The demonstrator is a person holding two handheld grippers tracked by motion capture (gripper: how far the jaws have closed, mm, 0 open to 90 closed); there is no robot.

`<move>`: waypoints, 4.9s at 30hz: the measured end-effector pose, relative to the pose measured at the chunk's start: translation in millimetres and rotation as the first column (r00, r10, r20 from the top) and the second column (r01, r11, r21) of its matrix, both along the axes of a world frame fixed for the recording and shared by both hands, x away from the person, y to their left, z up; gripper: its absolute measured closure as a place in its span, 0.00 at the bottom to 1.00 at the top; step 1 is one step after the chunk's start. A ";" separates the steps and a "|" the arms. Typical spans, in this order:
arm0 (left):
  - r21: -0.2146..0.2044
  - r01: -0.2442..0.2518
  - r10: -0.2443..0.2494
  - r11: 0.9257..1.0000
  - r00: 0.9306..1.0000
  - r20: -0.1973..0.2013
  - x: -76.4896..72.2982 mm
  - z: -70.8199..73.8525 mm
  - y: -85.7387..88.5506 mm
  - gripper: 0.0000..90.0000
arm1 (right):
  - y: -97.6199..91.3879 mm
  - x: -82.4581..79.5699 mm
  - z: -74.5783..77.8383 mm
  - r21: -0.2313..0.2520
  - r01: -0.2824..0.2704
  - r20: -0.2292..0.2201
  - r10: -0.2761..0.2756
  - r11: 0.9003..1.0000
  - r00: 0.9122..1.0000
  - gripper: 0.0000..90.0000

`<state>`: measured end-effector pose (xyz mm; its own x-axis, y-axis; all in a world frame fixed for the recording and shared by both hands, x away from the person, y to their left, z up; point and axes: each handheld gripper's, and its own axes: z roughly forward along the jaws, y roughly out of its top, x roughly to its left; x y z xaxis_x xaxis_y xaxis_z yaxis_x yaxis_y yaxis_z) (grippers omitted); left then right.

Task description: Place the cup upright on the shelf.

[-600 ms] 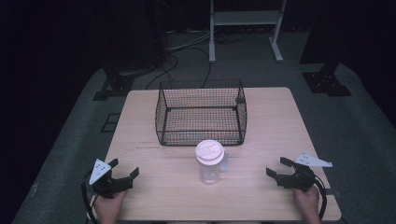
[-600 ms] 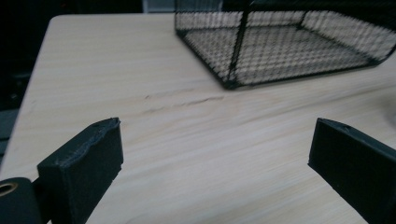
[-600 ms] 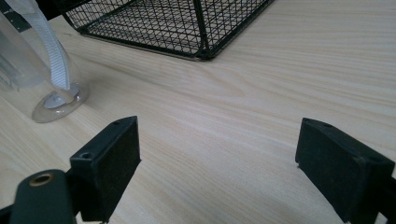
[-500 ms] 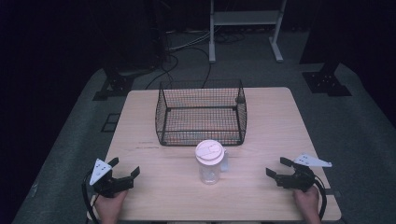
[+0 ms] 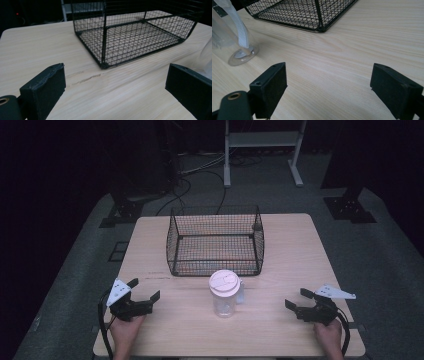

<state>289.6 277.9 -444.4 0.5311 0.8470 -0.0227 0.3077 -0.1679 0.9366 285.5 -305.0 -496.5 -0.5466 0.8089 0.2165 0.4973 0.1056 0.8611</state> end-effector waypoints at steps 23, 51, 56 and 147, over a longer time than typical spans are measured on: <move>0.042 0.276 -0.275 0.960 0.961 -0.019 10.6 39.6 -43.1 0.02 | 1.0 0.7 -0.2 -0.002 -0.005 -0.008 0.005 1.000 1.000 0.14; 0.110 0.580 -0.574 0.807 0.814 -0.088 9.9 70.6 -122.0 0.01 | 0.2 0.6 -0.2 0.013 -0.014 -0.005 0.014 1.000 1.000 0.14; 0.118 0.591 -0.582 0.798 0.806 -0.103 12.7 69.7 -132.0 0.01 | -0.4 1.0 -0.2 0.014 -0.011 0.000 0.011 1.000 1.000 0.14; 0.298 0.668 -0.579 0.682 0.742 -0.338 81.1 184.4 -219.4 0.06 | 2.4 3.3 -0.6 0.000 -0.019 -0.007 0.019 1.000 1.000 0.14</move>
<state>370.7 58.6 -260.0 0.9583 0.2808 0.0525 0.1709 -0.7107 0.6824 288.8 -302.6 -497.0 -0.5603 0.7985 0.2199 0.5012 0.1155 0.8576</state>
